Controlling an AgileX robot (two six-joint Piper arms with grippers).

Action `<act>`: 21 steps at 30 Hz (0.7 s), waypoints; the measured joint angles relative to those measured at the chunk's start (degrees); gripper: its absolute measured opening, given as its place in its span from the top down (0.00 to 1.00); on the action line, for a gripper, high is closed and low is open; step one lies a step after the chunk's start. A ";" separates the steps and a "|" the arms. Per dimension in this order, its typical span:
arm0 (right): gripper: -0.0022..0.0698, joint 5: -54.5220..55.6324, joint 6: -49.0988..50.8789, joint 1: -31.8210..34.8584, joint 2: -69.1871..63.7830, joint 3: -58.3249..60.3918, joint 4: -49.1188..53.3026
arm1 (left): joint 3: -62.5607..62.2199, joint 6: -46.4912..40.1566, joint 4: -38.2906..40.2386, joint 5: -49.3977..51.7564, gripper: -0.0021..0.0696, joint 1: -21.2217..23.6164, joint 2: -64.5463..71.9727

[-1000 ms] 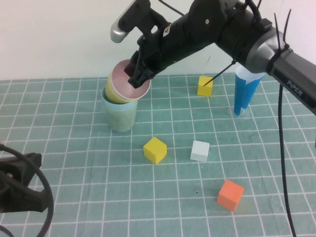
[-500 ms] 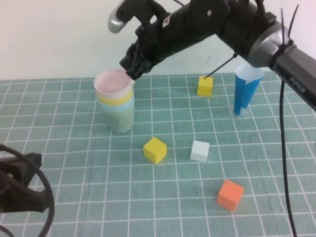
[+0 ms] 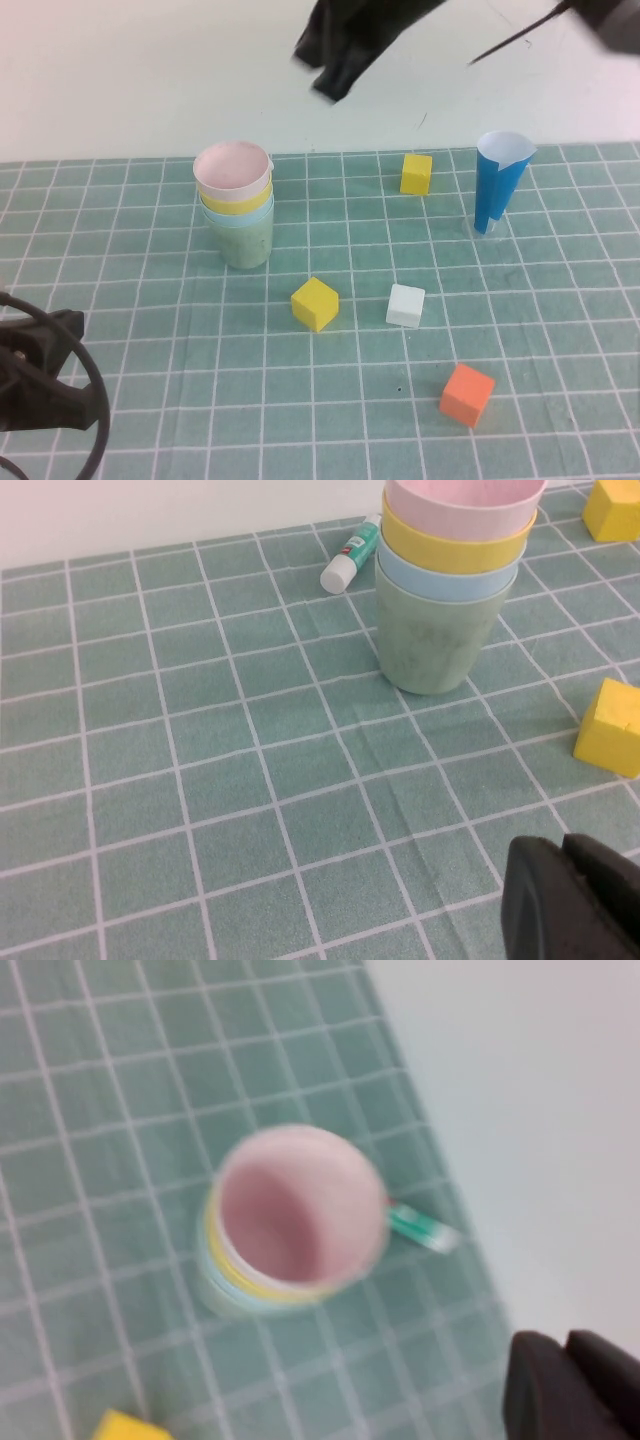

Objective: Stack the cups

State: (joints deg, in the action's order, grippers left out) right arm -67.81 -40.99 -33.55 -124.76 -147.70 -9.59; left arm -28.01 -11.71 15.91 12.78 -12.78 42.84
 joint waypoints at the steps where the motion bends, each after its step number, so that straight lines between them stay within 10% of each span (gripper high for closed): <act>1: 0.94 -0.29 0.01 0.00 2.15 0.90 1.73 | 0.00 0.00 0.00 0.00 0.97 0.00 0.00; 21: 0.97 15.90 15.67 -0.11 50.01 65.39 24.06 | 2.65 -2.89 0.93 -2.37 0.97 0.00 -20.60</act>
State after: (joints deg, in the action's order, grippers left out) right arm -51.91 -25.31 -33.66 -74.75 -82.31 14.47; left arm -25.36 -14.60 16.85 10.41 -12.78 22.24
